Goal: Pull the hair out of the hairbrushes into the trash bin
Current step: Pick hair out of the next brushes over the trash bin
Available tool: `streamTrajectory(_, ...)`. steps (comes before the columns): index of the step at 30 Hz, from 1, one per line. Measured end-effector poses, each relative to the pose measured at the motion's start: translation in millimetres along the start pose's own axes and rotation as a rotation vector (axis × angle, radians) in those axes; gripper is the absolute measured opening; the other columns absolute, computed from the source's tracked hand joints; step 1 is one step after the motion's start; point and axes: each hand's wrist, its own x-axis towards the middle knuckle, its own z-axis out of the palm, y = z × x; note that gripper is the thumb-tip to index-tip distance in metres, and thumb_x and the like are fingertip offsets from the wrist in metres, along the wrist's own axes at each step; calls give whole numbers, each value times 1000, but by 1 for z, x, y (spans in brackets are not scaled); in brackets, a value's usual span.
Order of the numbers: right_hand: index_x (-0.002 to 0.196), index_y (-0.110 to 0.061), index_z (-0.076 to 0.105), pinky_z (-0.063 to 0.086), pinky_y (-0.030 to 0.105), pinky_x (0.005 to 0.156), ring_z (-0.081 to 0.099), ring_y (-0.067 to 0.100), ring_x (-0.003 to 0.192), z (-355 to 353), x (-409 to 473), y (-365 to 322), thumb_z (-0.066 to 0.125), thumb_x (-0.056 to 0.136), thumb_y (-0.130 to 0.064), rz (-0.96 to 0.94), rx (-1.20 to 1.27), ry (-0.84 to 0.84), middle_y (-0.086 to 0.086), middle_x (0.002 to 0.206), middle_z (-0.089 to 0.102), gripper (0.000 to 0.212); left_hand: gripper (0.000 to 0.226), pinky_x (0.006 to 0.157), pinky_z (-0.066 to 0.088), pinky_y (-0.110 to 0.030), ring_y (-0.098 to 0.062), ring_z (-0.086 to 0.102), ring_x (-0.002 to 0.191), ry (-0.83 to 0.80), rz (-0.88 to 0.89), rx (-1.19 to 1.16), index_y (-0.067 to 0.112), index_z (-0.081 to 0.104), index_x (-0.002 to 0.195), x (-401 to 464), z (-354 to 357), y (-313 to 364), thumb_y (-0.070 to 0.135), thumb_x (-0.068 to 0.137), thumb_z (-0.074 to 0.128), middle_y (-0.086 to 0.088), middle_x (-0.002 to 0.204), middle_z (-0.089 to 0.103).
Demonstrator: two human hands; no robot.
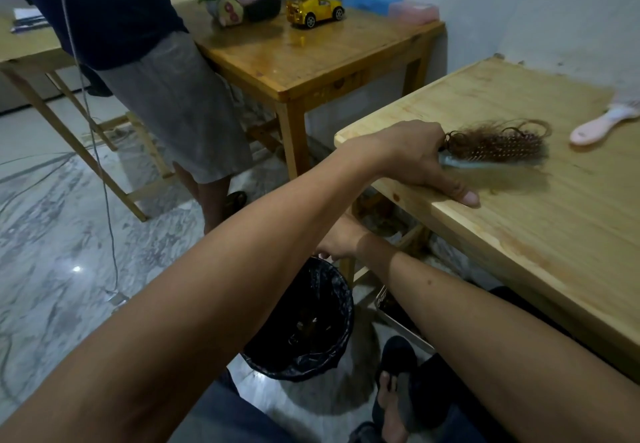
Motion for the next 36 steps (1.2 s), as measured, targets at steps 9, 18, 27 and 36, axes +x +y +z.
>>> streamTrajectory(9,107,-9,76,64,42,85,75,26,95,-32,-46,-14,74,92,-18,-55,26,-92,13,107,77,18,76,76,55,-33,-14,63,84,-17,3,7,17,69,110,-4,-3,4,76,64,78,4,92,69)
streamTrajectory(18,116,-22,76,61,28,75,75,12,84,-101,-134,-16,71,93,-30,-44,-106,-98,-4,93,78,25,68,69,48,-33,-15,56,62,90,-141,-438,18,69,92,-44,-23,-20,83,81,55,2,66,60)
streamTrajectory(27,109,-18,78,53,19,52,71,4,58,-104,-157,-26,68,95,-20,-43,146,167,-3,76,76,18,68,55,42,-31,-19,49,55,232,-258,-629,19,63,120,-156,-36,-55,77,90,45,-4,66,49)
streamTrajectory(36,130,-21,62,65,42,79,76,14,74,-65,-118,-61,62,98,-33,-117,441,556,0,89,76,34,55,61,47,-41,-16,58,65,442,-509,-405,15,57,89,-228,30,-88,68,95,45,-3,78,62)
